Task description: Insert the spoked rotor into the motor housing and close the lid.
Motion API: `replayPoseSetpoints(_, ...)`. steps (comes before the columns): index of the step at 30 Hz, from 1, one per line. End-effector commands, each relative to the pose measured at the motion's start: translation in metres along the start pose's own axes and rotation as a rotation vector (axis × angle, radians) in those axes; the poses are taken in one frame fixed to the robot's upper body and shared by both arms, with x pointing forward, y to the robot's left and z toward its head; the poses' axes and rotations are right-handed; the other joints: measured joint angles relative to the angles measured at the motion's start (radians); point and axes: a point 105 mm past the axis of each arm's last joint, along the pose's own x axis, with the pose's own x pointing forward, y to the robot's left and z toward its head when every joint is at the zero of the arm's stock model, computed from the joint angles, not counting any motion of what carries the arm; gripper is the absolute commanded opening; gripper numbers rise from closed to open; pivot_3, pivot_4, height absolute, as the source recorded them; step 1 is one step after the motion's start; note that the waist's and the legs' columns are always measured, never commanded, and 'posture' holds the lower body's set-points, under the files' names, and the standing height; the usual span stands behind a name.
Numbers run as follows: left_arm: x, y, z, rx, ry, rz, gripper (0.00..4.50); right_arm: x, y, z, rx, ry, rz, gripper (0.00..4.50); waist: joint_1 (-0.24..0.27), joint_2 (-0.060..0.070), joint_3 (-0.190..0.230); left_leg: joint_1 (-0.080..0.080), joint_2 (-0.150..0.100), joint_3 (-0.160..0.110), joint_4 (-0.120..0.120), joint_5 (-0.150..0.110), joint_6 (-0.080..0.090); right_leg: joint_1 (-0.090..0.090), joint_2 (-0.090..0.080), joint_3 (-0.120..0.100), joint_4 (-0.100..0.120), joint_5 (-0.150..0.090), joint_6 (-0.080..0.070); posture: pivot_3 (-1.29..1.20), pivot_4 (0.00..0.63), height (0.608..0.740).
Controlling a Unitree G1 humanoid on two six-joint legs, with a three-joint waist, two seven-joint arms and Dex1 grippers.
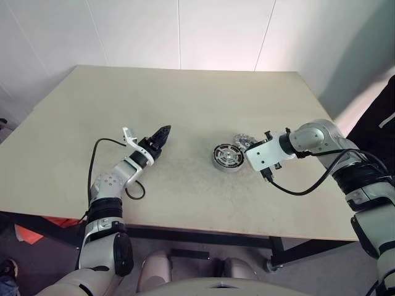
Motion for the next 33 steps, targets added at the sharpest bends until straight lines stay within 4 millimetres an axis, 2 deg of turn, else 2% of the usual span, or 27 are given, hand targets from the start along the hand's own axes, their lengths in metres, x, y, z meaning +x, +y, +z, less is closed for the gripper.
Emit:
replayPoseSetpoints(1,0.000,-0.012,0.010,0.044,-0.029,-0.035,2.94,0.003,-0.007,0.006,-0.034,-0.011,-0.024,1.86,0.000,0.000,0.000,0.000,0.000,0.000,0.000,0.000,0.000,0.000,0.000,0.000,0.000,0.000,0.000,0.00,0.000,0.740)
replayPoseSetpoints(6,0.002,-0.012,0.008,0.045,-0.022,-0.034,2.94,0.018,-0.003,0.007,-0.030,-0.013,-0.010,1.86,-0.001,0.000,0.000,0.001,0.000,0.000,0.000,0.000,0.000,0.000,0.000,0.000,0.002,0.000,0.000,0.00,0.000,0.740)
replayPoseSetpoints(10,0.002,-0.012,0.008,0.047,-0.019,-0.033,2.94,0.026,0.002,-0.002,0.000,0.010,0.008,1.86,-0.001,0.000,0.000,0.001,0.000,0.000,0.001,0.000,0.000,0.001,0.000,0.000,0.002,0.000,0.000,0.00,0.000,0.740)
replayPoseSetpoints(14,0.001,-0.012,0.008,0.049,-0.022,-0.029,2.94,0.026,0.009,-0.008,0.005,0.022,0.039,0.95,-0.002,0.000,0.000,0.005,0.001,0.000,0.001,-0.002,-0.004,0.004,0.000,0.000,0.002,0.000,-0.001,0.00,0.000,0.740)
replayPoseSetpoints(17,0.000,-0.011,0.008,0.049,-0.024,-0.024,2.94,0.024,0.000,0.004,0.040,-0.043,0.008,0.06,-0.002,0.000,0.000,0.007,0.001,0.000,0.001,-0.002,-0.004,0.005,0.000,0.000,0.002,0.001,-0.001,0.00,0.000,0.740)
replayPoseSetpoints(21,0.001,-0.010,0.007,0.048,-0.024,-0.019,2.94,0.022,-0.026,0.032,0.112,-0.153,-0.081,0.01,-0.004,0.000,0.000,0.005,0.001,0.000,0.001,-0.001,-0.002,0.003,0.000,0.000,0.002,0.001,-0.002,0.00,0.000,0.740)
replayPoseSetpoints(24,0.002,-0.010,0.006,0.048,-0.023,-0.018,2.94,0.026,-0.035,0.039,0.102,-0.149,-0.114,0.01,-0.005,0.000,0.000,0.001,0.002,0.001,0.001,0.001,-0.001,-0.001,0.001,0.000,0.003,0.001,-0.002,0.00,0.000,0.740)
replayPoseSetpoints(33,0.001,-0.007,0.007,0.050,-0.029,-0.010,2.94,0.048,-0.033,0.062,0.023,-0.187,-0.104,0.01,-0.002,0.000,0.000,-0.001,0.002,0.001,0.001,0.001,-0.001,-0.003,0.001,0.000,0.003,0.000,-0.003,0.00,0.000,0.740)
